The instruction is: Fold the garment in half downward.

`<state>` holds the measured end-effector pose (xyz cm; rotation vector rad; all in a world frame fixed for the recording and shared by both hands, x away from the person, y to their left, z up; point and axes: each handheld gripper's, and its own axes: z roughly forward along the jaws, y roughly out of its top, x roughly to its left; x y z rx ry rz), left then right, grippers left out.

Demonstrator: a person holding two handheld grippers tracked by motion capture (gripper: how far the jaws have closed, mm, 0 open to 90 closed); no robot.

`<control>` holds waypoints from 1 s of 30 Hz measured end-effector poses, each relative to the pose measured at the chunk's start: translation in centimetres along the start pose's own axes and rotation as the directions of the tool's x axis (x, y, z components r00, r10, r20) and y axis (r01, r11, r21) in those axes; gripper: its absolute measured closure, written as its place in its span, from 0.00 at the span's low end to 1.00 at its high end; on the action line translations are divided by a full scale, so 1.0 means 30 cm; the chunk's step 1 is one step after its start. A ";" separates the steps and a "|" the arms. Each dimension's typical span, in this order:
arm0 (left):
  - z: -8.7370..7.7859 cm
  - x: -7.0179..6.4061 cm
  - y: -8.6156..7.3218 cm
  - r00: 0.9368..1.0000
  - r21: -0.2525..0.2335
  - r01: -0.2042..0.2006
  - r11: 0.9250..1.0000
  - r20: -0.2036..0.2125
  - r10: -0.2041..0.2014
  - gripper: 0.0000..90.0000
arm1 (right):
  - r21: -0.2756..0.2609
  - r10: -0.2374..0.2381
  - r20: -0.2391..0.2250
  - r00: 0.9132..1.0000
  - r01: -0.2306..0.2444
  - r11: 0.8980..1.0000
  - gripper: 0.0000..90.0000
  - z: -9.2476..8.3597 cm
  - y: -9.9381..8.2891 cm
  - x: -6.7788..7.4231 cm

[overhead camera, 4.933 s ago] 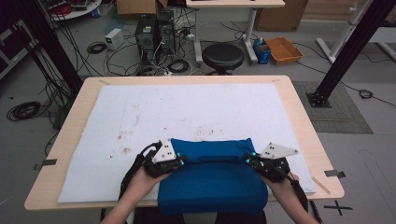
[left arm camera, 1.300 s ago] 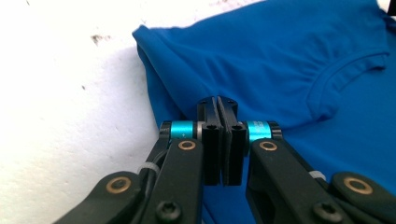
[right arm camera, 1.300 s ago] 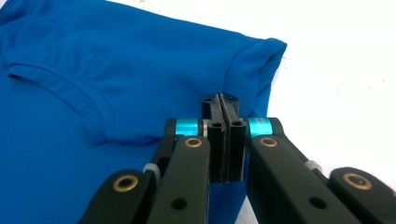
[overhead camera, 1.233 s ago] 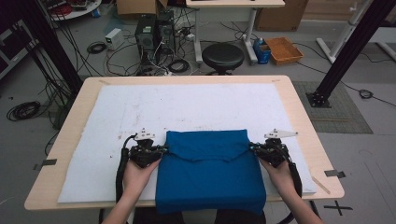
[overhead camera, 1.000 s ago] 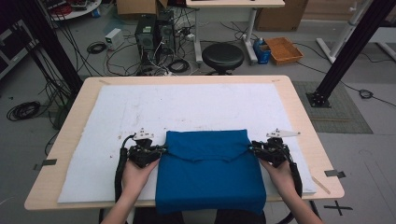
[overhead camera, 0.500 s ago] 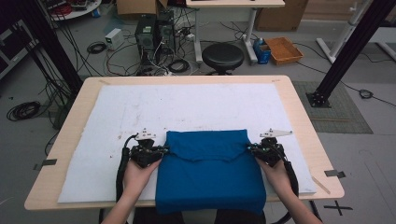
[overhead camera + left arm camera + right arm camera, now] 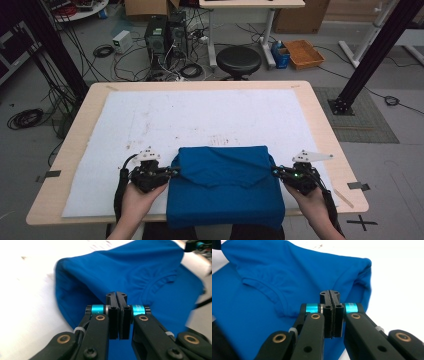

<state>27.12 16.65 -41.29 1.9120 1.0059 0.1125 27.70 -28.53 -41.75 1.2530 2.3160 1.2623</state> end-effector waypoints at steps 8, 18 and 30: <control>-0.112 -0.125 -0.114 0.998 0.046 -0.033 0.998 0.055 0.031 0.98 | 0.010 -0.042 -0.038 0.998 0.043 0.999 1.00 -0.135 -0.094 0.082; -0.122 -0.218 -0.230 0.994 0.136 -0.101 0.986 0.062 0.093 0.98 | 0.078 -0.144 -0.039 0.989 0.147 0.986 1.00 -0.199 -0.206 0.154; -0.090 -0.205 -0.279 0.993 0.237 -0.117 0.964 0.048 0.109 0.98 | 0.174 -0.249 -0.053 0.967 0.255 0.951 1.00 -0.187 -0.259 0.198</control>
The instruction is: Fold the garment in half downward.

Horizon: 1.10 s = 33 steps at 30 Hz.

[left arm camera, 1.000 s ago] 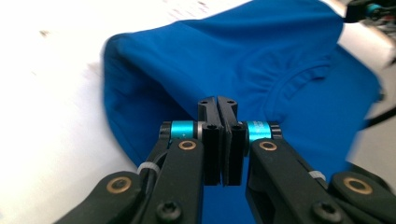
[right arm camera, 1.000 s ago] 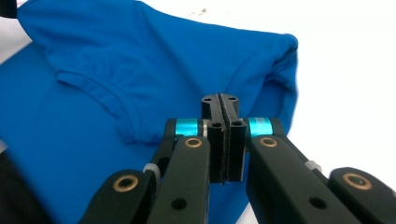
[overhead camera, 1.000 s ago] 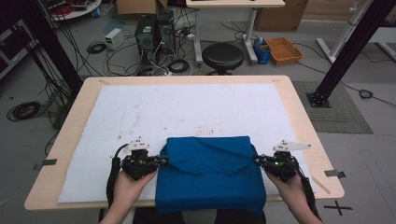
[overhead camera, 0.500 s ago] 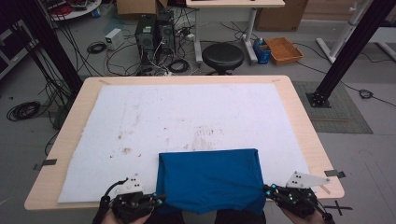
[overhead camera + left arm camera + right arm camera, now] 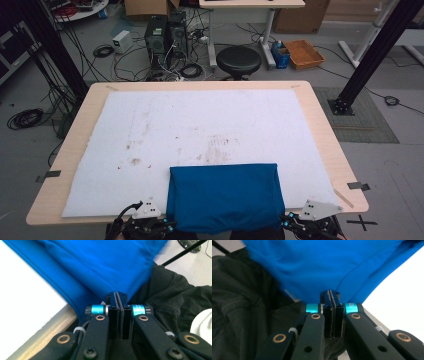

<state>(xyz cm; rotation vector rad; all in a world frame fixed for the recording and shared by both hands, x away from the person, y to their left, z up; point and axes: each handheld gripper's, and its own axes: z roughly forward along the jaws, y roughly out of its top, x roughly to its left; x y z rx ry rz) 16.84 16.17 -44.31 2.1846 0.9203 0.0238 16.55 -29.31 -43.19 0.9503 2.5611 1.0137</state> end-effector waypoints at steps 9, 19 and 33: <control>-0.011 0.064 0.068 0.992 -0.136 0.001 0.991 -0.123 -0.018 0.65 | -0.104 0.058 0.053 0.997 -0.052 0.993 0.78 0.000 0.066 -0.081; 0.016 0.246 0.248 0.963 -0.297 0.028 0.954 -0.249 -0.106 0.58 | -0.235 0.315 0.110 0.943 -0.284 0.930 0.63 0.128 0.224 -0.331; 0.145 0.350 0.267 0.940 -0.244 0.119 0.962 -0.284 -0.189 0.64 | -0.133 0.356 0.162 0.920 -0.337 0.932 0.67 0.267 0.236 -0.379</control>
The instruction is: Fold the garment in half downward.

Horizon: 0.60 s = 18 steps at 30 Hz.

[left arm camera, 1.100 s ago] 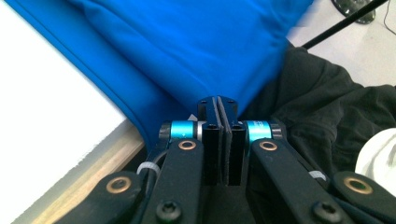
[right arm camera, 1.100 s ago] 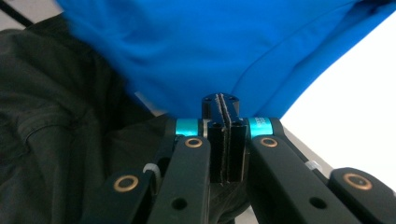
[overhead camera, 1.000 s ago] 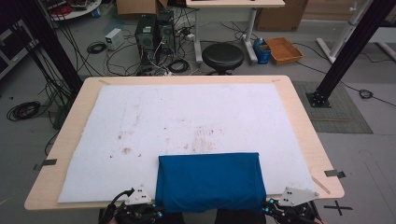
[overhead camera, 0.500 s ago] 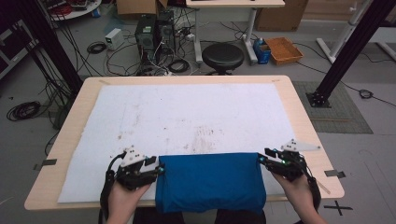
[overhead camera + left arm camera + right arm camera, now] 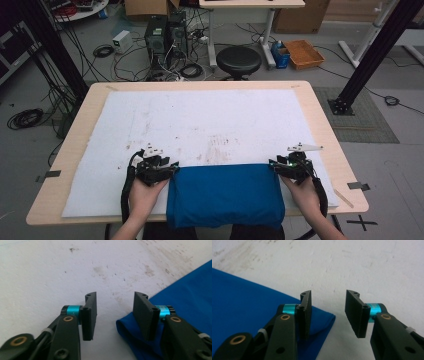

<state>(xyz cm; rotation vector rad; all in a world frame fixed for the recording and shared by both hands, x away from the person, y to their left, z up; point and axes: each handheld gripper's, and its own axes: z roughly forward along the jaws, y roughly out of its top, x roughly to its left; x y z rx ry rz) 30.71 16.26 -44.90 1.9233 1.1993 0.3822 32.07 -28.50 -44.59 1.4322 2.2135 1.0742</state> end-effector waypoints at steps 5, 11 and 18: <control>-0.005 -0.011 -0.017 1.000 -0.003 -0.020 1.000 0.000 0.020 0.78 | 0.009 -0.022 -0.008 1.000 0.022 1.000 0.78 -0.003 -0.009 0.004; -0.007 -0.022 -0.022 0.998 0.001 -0.048 0.999 0.029 0.048 0.95 | 0.006 -0.078 -0.006 0.997 0.078 0.997 0.95 -0.014 -0.021 0.026; 0.000 -0.001 -0.002 0.997 -0.024 -0.062 0.998 0.040 0.063 0.97 | -0.038 -0.093 0.004 0.996 0.093 0.995 0.96 -0.012 0.014 0.022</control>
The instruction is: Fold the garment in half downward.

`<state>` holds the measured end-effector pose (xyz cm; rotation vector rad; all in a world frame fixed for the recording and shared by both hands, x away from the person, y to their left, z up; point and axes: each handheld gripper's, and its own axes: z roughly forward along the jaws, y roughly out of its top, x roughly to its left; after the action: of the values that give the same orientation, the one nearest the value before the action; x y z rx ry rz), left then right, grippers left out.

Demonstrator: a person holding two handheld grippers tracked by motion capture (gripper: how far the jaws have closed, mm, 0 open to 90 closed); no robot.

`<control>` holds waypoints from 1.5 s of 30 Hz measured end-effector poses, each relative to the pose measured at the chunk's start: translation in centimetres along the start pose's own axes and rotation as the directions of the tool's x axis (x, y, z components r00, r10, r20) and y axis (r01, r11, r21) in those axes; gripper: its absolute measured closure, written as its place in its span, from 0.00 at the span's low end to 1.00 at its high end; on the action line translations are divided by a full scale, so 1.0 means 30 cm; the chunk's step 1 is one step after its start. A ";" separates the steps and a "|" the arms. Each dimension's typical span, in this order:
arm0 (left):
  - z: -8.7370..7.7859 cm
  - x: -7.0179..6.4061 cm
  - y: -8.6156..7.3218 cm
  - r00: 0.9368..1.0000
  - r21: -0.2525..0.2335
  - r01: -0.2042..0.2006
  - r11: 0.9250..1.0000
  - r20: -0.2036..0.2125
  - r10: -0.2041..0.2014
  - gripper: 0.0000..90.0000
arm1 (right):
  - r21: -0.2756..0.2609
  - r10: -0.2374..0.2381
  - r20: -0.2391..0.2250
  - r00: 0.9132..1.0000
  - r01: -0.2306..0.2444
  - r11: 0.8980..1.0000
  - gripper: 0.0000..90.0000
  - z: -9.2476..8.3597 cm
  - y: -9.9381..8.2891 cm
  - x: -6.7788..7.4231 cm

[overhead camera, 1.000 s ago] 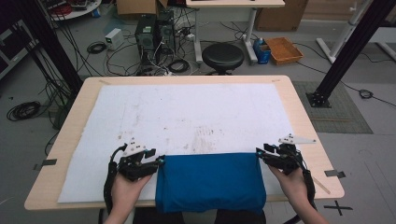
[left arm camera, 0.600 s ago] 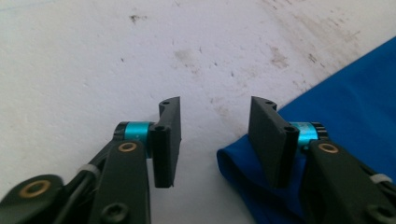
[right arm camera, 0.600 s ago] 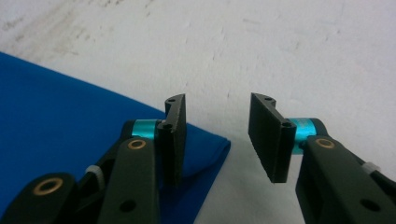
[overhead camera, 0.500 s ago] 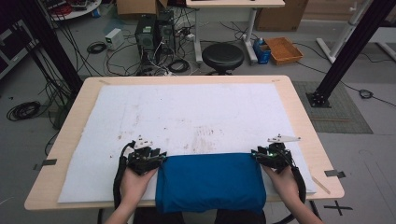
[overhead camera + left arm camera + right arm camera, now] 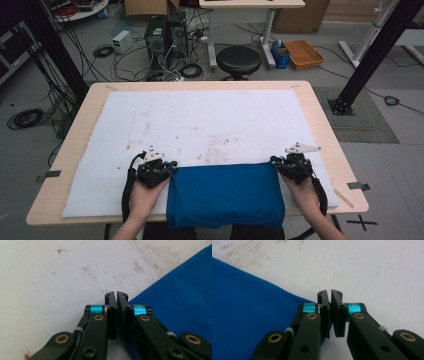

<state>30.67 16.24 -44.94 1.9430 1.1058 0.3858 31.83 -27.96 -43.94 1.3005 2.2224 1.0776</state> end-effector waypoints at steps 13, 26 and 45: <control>0.118 0.138 0.187 0.998 -0.050 -0.007 0.999 -0.057 0.004 0.97 | -0.065 -0.006 0.030 1.000 0.007 0.998 0.96 0.119 0.207 -0.090; 0.145 0.161 0.222 0.992 -0.030 -0.054 0.998 -0.119 0.050 0.71 | -0.075 0.000 0.094 0.996 0.008 0.997 0.78 0.162 0.225 -0.120; -0.055 -0.107 -0.031 1.000 0.048 -0.026 0.999 -0.002 0.026 0.72 | 0.009 0.011 0.005 1.000 -0.011 1.000 0.70 -0.080 -0.056 0.076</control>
<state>27.34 14.71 -44.28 2.0012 1.1019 0.3785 28.17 -27.55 -43.48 1.3190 2.2221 1.0681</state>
